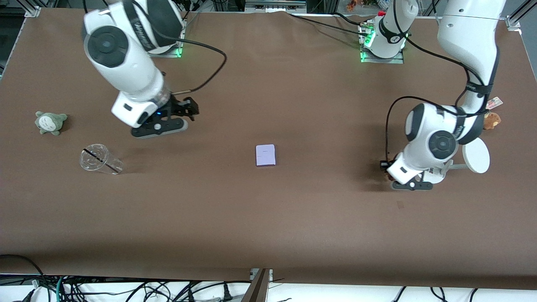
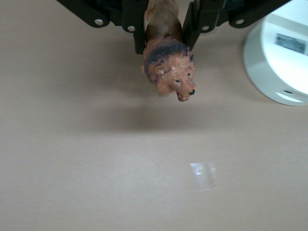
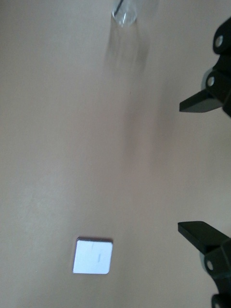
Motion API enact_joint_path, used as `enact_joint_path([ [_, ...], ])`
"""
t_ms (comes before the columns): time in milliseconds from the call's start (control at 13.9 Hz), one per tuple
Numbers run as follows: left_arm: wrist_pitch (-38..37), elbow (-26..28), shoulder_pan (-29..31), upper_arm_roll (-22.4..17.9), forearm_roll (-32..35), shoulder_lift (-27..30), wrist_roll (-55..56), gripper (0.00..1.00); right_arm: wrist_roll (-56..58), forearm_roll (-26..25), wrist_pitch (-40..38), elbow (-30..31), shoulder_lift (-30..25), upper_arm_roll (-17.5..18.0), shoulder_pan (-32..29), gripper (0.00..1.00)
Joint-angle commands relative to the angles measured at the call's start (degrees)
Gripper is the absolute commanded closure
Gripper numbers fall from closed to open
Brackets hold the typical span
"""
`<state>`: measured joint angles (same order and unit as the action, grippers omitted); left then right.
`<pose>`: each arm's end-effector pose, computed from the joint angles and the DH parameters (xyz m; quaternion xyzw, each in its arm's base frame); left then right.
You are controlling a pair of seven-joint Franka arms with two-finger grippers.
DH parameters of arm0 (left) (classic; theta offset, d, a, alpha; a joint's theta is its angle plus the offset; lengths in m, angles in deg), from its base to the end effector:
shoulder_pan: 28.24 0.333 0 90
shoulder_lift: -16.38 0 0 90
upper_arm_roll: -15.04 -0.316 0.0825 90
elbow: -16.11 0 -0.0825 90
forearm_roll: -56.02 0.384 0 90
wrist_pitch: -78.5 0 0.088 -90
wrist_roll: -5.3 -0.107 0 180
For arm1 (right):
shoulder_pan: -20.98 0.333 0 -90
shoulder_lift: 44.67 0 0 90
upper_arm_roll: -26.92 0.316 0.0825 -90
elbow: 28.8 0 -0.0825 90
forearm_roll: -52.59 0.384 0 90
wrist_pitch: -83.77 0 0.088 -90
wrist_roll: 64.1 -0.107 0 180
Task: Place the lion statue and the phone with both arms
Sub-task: 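Carry the lion toward the white stand while the right gripper reaches the phone, then lower the lion beside the stand while the right gripper grasps the phone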
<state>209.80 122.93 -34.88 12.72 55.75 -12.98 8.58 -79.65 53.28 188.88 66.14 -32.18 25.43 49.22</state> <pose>0.6290 -0.0489 0.2342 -0.9990 0.0096 0.0417 0.0111 0.5558 0.2826 0.4769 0.9952 0.0961 -0.0199 0.0045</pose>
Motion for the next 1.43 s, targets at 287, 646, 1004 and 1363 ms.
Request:
enact_joint_path([
  [287,1.94,2.34,0.85,-2.43,-6.85,0.62,-8.73,1.00,-10.62,0.80,12.28,-0.63,11.40,-0.36,9.01,0.00],
  [646,3.60,3.05,0.06,-2.43,-6.85,-0.87,-7.33,0.99,-19.51,0.71,23.63,-0.63,20.28,-0.36,12.80,0.00],
  [1004,6.86,5.07,-0.21,-2.51,-6.85,-1.40,-6.97,0.98,-21.17,0.80,26.81,-7.02,27.84,-0.36,15.26,0.00],
  [1363,7.13,4.90,-0.21,-2.43,-6.85,-1.93,-4.96,0.21,-22.76,0.71,27.25,-13.64,34.00,-0.36,16.32,0.00],
])
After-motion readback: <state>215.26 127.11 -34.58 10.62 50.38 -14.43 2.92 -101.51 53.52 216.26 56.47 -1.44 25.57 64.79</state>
